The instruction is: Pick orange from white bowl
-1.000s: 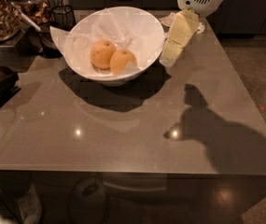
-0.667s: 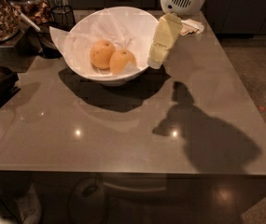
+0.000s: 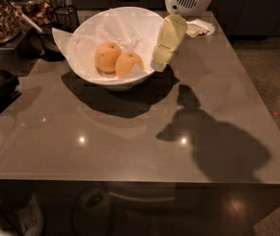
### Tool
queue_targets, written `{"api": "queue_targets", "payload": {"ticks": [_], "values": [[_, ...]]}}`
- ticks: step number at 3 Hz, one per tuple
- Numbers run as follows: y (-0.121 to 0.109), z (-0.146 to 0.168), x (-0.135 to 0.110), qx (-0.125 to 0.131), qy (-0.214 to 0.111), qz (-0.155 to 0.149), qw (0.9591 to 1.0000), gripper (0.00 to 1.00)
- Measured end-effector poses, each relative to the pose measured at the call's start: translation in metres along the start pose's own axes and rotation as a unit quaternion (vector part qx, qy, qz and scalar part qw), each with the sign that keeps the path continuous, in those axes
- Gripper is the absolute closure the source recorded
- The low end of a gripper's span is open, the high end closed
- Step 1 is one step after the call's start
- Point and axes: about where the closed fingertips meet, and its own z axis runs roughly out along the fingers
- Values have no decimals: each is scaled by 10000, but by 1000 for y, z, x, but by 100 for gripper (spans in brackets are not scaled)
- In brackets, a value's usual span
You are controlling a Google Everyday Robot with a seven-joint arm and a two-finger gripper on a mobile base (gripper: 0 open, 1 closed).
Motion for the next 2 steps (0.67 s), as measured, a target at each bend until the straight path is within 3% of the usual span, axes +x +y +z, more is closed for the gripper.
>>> {"api": "queue_targets", "payload": {"ticks": [2], "values": [[4, 23, -40, -158, -38, -306, 9994, 0]]}}
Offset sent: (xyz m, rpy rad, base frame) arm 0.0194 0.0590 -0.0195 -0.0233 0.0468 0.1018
